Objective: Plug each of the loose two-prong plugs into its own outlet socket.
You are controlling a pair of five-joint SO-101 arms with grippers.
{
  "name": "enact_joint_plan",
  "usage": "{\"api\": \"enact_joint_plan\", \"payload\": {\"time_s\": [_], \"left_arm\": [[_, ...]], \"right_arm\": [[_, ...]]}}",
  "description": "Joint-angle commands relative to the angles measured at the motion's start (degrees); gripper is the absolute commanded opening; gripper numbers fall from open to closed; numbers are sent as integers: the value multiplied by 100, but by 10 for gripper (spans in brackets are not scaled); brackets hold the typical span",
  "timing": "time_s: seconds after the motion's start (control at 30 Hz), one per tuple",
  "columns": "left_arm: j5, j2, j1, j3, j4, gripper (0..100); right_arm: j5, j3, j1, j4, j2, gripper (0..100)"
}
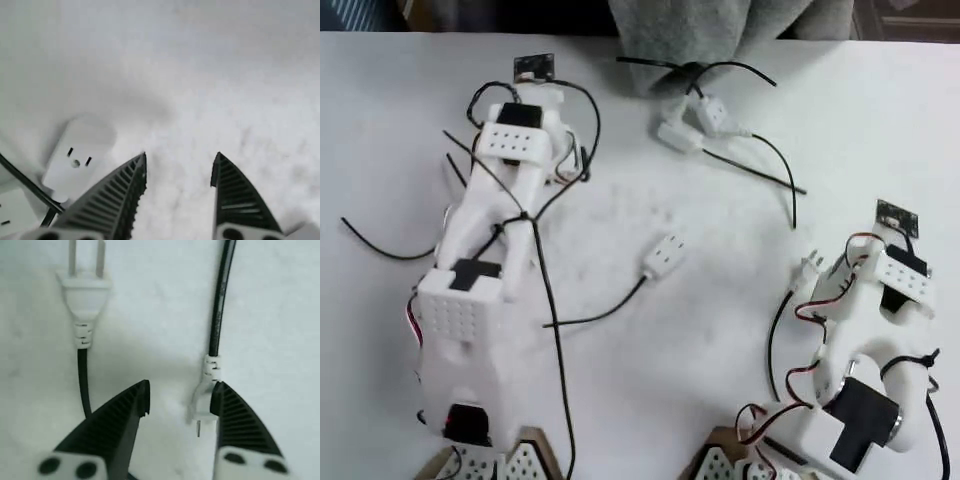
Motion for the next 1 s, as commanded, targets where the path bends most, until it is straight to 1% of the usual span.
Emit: {"api": "enact_joint_plan", "payload": {"time_s": [0.0,0.13,0.27,0.47,0.53,0.6,0.73,0.87,0.97], "left_arm": [[-9,-57,-40,-167,-79,219],[-18,-48,-40,-158,-79,219],[-18,-48,-40,-158,-79,219],[-18,-48,-40,-158,-44,219],[-18,-48,-48,-149,-35,219],[-18,-48,-57,-149,-35,219],[-18,-40,-48,-149,-35,219],[-18,-40,-57,-149,-35,219],[-18,-40,-66,-149,-35,219]], "right_arm": [[-18,0,286,-154,-180,235],[-9,62,514,-163,-171,259],[466,360,532,-215,-171,259],[501,624,585,-927,-171,257],[510,712,629,-927,-171,235],[519,756,637,-936,-171,193],[870,844,637,-840,-171,127],[1002,888,637,-549,-171,115],[1240,870,602,-541,-171,104]]}}
